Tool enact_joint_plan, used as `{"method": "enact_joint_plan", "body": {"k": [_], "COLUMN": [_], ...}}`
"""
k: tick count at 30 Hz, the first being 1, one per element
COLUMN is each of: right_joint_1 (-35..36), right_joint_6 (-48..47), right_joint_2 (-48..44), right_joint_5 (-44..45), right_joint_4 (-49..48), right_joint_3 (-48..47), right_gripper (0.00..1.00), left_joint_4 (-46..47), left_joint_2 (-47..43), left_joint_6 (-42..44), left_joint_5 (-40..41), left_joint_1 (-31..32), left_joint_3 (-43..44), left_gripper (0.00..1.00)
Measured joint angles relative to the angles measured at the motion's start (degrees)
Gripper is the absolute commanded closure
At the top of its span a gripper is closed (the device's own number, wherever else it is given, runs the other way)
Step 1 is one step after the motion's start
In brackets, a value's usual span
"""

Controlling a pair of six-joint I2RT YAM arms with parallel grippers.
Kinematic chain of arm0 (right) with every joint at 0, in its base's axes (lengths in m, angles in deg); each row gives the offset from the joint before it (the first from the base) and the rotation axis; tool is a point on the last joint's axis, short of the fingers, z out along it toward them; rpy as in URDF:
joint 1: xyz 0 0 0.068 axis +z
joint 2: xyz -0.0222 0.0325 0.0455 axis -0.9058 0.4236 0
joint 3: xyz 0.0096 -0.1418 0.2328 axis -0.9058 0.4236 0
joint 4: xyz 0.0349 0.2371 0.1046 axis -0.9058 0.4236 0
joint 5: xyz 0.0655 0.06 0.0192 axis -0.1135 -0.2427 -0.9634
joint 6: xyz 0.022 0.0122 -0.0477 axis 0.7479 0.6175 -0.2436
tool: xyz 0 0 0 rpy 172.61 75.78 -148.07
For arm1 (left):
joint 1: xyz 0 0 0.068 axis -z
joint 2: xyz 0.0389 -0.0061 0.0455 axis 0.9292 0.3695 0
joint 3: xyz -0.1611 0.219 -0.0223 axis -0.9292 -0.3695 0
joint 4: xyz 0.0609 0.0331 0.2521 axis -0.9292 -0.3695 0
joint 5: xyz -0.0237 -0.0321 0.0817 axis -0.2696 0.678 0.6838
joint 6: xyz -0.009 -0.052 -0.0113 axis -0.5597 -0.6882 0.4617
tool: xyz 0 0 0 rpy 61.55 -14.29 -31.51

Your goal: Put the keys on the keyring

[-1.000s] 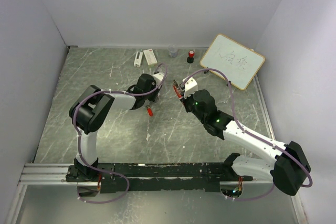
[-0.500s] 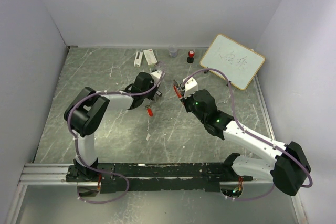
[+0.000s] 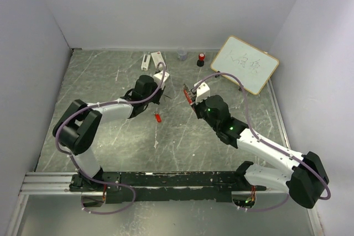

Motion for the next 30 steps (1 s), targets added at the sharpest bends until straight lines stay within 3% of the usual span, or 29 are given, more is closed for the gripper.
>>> {"method": "enact_joint_plan", "body": {"k": [16, 30], "right_joint_1": [-0.09, -0.09], "right_joint_6": [-1.18, -1.03], "right_joint_2": [1.16, 5.66], "right_joint_5": [-6.10, -8.83], "right_joint_4": [1.22, 2.21], "right_joint_3": [-0.92, -5.44], "right_gripper": [1.00, 1.00], "left_joint_4": [5.01, 4.55], "left_joint_2": [-20.09, -25.07], "left_joint_6": [-1.95, 0.57], "left_joint_5": [-10.95, -15.78], "left_joint_1": [0.00, 1.97], "left_joint_3": [-9.38, -11.34], "left_gripper": [0.93, 0.93]}}
